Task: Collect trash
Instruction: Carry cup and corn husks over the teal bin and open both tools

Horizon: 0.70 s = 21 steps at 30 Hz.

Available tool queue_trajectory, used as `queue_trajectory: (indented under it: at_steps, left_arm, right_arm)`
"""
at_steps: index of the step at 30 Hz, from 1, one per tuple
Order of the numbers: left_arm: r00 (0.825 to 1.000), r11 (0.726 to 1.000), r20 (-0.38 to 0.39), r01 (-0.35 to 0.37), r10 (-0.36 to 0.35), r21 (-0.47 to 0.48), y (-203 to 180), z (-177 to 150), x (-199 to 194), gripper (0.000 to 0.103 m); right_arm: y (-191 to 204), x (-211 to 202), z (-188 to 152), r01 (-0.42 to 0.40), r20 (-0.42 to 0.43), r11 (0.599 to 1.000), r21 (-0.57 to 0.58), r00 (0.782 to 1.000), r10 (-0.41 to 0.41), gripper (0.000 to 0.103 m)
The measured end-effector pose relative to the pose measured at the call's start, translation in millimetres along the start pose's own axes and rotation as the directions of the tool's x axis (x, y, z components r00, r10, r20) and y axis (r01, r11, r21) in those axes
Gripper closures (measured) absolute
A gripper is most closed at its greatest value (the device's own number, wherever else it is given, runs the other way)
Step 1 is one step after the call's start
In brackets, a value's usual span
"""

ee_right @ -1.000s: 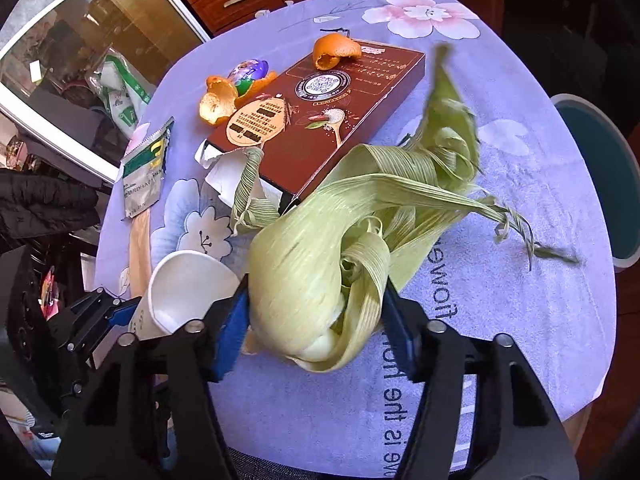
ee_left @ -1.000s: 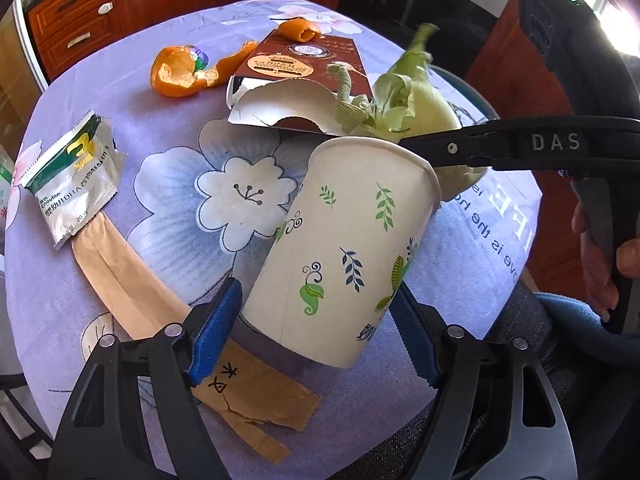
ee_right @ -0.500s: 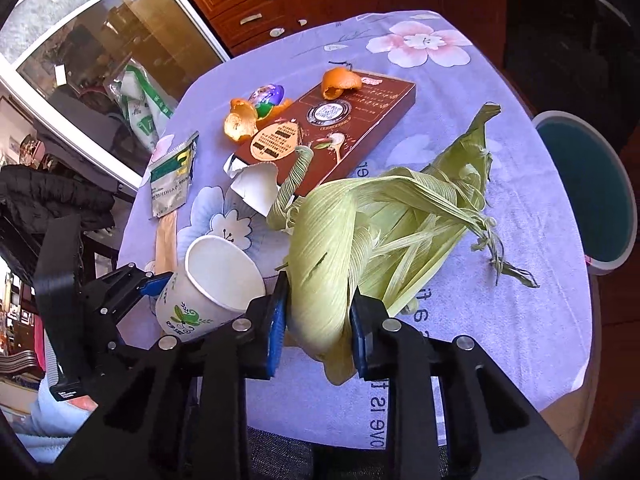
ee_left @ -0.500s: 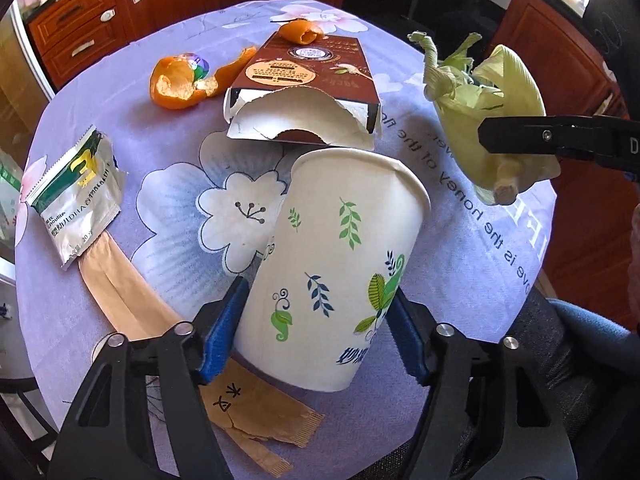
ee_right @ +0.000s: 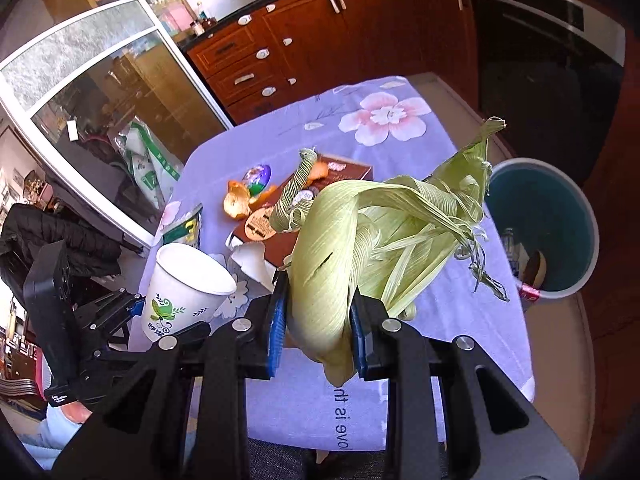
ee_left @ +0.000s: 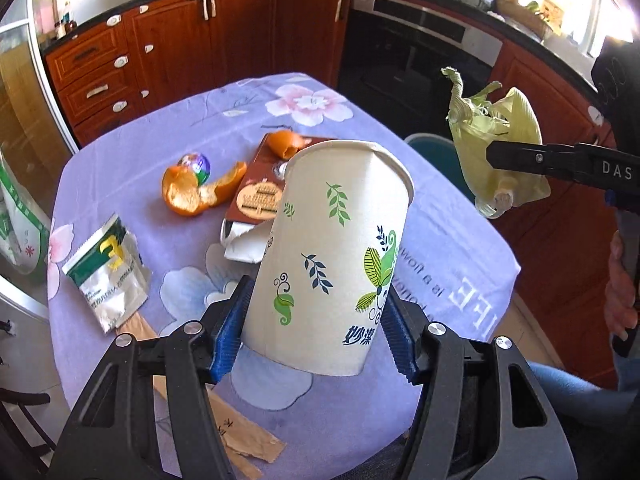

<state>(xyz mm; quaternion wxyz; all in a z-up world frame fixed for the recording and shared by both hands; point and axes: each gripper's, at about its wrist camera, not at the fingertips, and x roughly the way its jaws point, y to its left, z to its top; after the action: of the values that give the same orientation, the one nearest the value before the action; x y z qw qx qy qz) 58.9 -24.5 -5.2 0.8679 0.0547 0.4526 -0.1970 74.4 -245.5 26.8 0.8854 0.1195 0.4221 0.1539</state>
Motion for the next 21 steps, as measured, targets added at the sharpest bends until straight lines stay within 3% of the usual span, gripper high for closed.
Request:
queue_trajectory:
  at_steps: [10, 16, 21]
  left_arm:
    - [0.994, 0.992, 0.045, 0.093, -0.097, 0.083, -73.8, 80.8, 25.0, 0.04]
    - [0.99, 0.985, 0.019, 0.134, -0.137, 0.113, -113.3, 114.5, 55.4, 0.04]
    - [0.988, 0.979, -0.011, 0.155, -0.155, 0.134, -140.0, 132.9, 83.2, 0.04]
  right_arm:
    - [-84.0, -55.7, 39.7, 0.082, 0.138, 0.992, 0.091, 0.986, -0.094, 0.078]
    - [-144.3, -50.3, 43.5, 0.093, 0.128, 0.98, 0.177, 0.985, -0.117, 0.078]
    - [-187.4, -28.8, 36.1, 0.066, 0.081, 0.967, 0.248, 0.993, -0.088, 0.078]
